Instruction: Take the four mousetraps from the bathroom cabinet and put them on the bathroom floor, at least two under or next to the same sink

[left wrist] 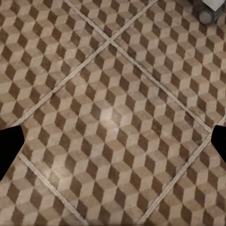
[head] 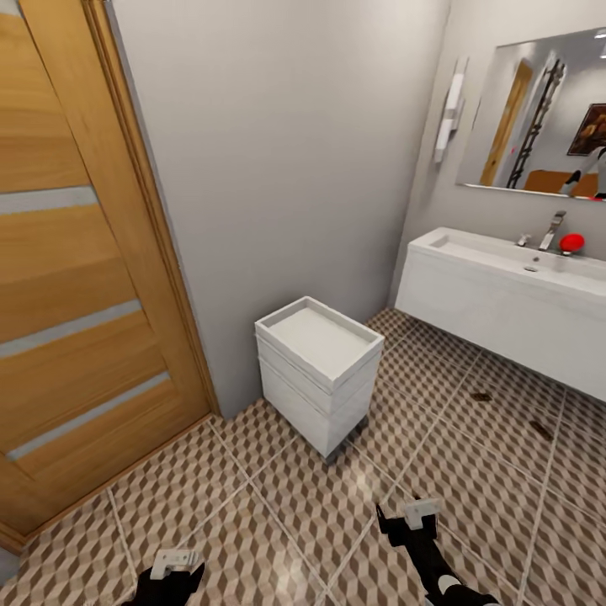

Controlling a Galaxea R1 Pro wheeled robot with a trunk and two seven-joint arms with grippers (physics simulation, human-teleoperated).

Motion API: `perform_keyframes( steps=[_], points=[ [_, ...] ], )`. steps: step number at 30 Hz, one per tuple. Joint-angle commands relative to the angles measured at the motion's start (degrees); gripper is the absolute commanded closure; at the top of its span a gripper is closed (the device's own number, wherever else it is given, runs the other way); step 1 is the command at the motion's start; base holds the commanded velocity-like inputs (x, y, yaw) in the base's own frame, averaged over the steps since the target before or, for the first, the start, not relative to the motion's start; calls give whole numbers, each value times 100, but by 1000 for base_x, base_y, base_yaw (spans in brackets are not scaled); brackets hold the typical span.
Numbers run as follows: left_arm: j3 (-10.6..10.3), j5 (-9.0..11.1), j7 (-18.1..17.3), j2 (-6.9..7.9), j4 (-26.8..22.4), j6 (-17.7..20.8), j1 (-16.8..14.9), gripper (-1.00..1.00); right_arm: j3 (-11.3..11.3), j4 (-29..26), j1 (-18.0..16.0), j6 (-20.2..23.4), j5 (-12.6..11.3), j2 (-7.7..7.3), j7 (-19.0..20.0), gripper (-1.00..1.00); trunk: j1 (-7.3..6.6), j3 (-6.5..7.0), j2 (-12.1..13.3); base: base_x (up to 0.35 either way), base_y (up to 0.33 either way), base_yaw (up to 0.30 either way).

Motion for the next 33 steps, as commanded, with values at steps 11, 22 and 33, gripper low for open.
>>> perform_keyframes(
  steps=[11, 22, 33],
  points=[
    [8, 21, -27, 5, 20, -33, -12, -100, 12, 3, -4, -17, 27, -209, -95, -100, 0, -5, -3, 0, 0, 268],
    [16, 27, -4, 36, 11, -41, -11, -100, 14, 9, 66, -29, 17, -500, -118, -100, 0, -5, -3, 0, 0, 122],
    [35, 58, 1444, -12, -6, -61, -12, -100, 15, 12, 503, -249, 8, -271, -128, -100, 0, -5, -3, 0, 0, 10]
  ],
)
